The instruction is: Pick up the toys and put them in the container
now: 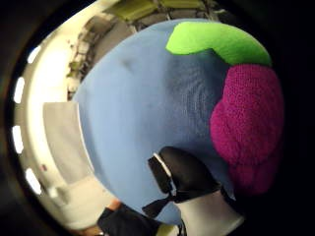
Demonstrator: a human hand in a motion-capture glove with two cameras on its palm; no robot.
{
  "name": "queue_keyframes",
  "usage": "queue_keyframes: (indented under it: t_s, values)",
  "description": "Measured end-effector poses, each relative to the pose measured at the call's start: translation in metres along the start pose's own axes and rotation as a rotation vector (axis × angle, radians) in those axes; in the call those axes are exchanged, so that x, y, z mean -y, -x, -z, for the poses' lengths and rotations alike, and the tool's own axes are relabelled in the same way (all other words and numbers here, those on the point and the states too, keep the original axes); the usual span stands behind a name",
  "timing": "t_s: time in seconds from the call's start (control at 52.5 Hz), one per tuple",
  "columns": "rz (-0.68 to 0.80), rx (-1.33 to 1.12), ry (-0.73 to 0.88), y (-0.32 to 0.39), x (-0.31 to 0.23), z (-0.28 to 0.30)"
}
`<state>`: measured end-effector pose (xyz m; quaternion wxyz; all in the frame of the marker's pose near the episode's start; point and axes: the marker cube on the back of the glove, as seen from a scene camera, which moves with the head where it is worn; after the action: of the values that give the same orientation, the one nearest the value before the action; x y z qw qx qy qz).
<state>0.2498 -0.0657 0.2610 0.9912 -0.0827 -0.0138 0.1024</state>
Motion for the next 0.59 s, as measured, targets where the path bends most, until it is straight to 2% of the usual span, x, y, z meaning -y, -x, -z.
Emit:
queue_keyframes:
  t_s: [0.248,0.591]
  values:
    - [-0.031,0.143,0.013,0.001,-0.003,0.001]
    - [0.025,0.093,-0.082,0.017,-0.013,0.039]
